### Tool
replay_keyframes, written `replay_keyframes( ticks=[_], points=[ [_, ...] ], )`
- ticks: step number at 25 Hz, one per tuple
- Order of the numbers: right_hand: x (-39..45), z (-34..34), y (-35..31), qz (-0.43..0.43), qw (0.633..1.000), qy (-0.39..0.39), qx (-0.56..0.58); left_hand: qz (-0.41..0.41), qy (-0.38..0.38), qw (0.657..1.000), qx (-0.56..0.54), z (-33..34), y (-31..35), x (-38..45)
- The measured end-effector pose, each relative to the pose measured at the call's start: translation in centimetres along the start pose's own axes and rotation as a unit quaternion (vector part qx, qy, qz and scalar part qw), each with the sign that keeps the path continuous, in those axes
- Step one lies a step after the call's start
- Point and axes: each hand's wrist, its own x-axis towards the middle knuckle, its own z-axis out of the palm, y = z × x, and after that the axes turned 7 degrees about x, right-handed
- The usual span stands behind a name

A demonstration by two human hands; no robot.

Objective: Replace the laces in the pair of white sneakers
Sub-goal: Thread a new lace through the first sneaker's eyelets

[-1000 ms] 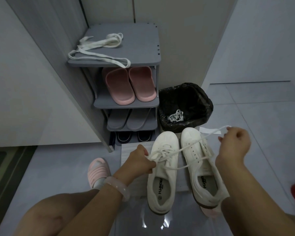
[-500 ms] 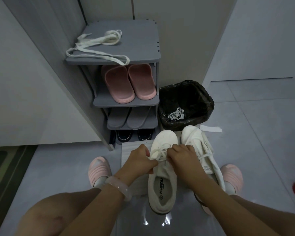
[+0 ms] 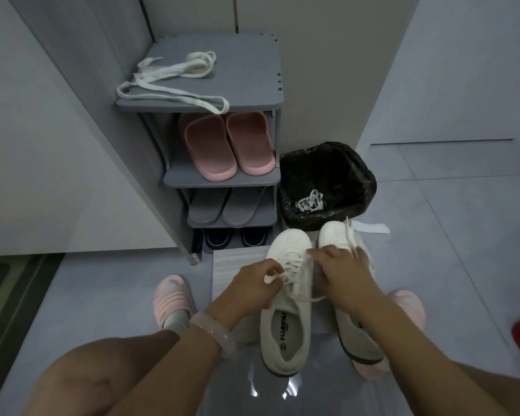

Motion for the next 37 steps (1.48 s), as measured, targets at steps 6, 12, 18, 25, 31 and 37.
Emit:
replay_keyframes(
  ticks=[6, 12, 18, 25, 31, 37],
  points=[
    [0.0, 1.0, -1.1, -0.059, 0.997, 0.038, -0.023, 0.073, 0.042, 0.99, 0.112, 0.4, -0.3, 0.8],
    [-0.1, 0.3, -0.3, -0.043, 0.999, 0.02, -0.016, 0.0, -0.006, 1.0, 0.003, 0.5, -0.4, 1.4],
    [0.1, 0.2, 0.2, -0.006, 1.0, 0.022, -0.021, -0.133, -0.054, 0.965, -0.22, 0.3, 0.1, 1.3],
    [0.3, 0.1, -0.1, 0.005, 0.997, -0.003, 0.071, -0.01, -0.026, 0.997, 0.077, -0.1, 0.5, 0.3],
    [0.0, 0.4, -0.9, -0.045, 0.976, 0.144, 0.154, -0.065, -0.011, 0.996, -0.061, -0.8, 0.7, -0.3],
    [-0.8, -0.7, -1.0, -0.068, 0.984, -0.145, 0.077, 0.126, 0.009, 0.977, 0.171, 0.3, 0.6, 0.2]
  ],
)
